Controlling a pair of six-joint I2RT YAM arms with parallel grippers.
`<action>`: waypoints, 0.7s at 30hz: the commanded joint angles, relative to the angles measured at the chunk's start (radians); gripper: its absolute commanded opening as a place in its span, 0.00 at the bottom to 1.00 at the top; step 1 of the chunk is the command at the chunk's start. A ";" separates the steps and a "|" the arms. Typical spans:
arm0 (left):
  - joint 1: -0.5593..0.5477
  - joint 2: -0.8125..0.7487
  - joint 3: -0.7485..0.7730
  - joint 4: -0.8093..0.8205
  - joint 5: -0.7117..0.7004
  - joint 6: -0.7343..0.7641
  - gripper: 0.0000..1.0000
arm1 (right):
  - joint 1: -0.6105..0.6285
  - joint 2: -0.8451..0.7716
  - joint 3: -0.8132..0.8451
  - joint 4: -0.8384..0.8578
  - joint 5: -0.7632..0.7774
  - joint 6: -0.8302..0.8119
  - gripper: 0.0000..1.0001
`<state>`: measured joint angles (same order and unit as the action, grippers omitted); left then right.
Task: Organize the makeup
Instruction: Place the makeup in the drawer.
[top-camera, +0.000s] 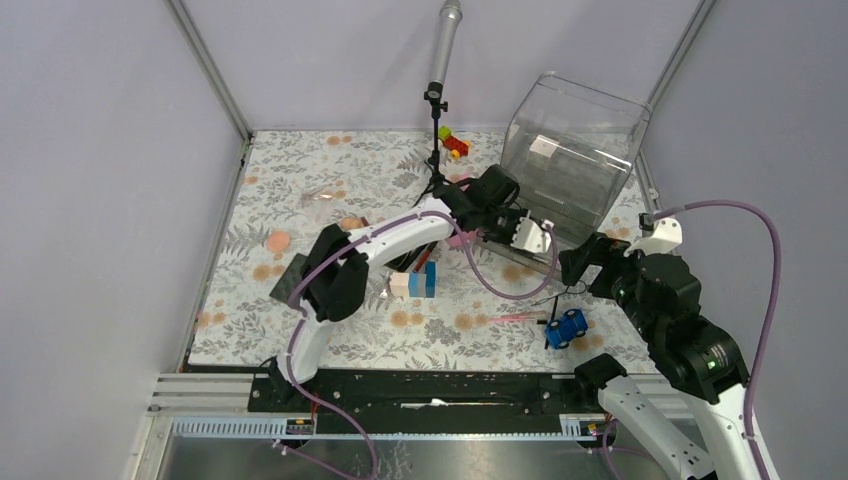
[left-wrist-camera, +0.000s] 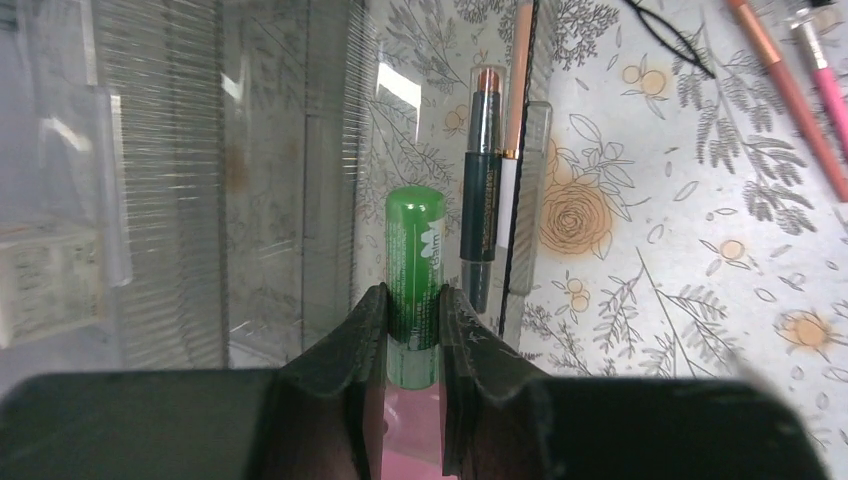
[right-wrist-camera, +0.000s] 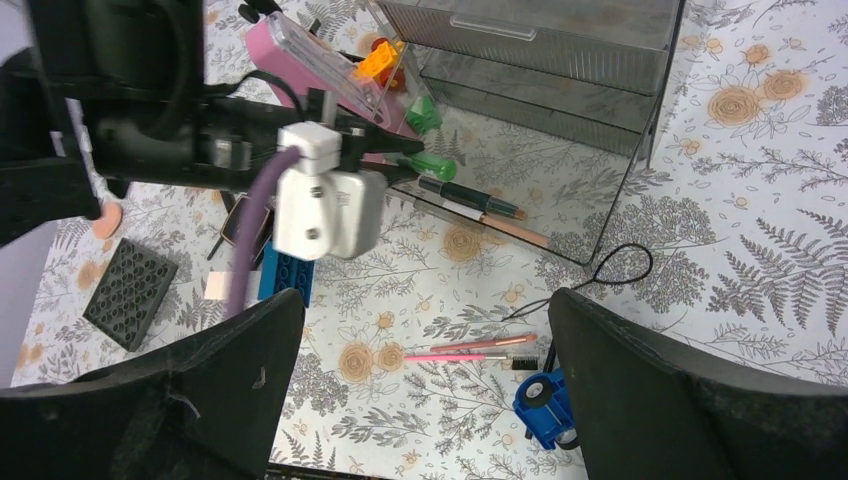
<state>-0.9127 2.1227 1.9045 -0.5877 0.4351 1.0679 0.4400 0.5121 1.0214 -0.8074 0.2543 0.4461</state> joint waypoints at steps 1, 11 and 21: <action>-0.006 0.052 0.055 0.107 -0.033 -0.002 0.00 | -0.003 -0.010 0.029 -0.009 0.041 0.019 1.00; -0.005 0.072 0.062 0.160 -0.019 -0.039 0.29 | -0.002 -0.015 0.025 -0.017 0.043 0.016 1.00; 0.003 0.028 0.014 0.221 -0.056 -0.055 0.51 | -0.003 -0.020 0.023 -0.023 0.032 0.017 1.00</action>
<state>-0.9154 2.2189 1.9182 -0.4358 0.3885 1.0302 0.4400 0.5053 1.0218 -0.8345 0.2722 0.4534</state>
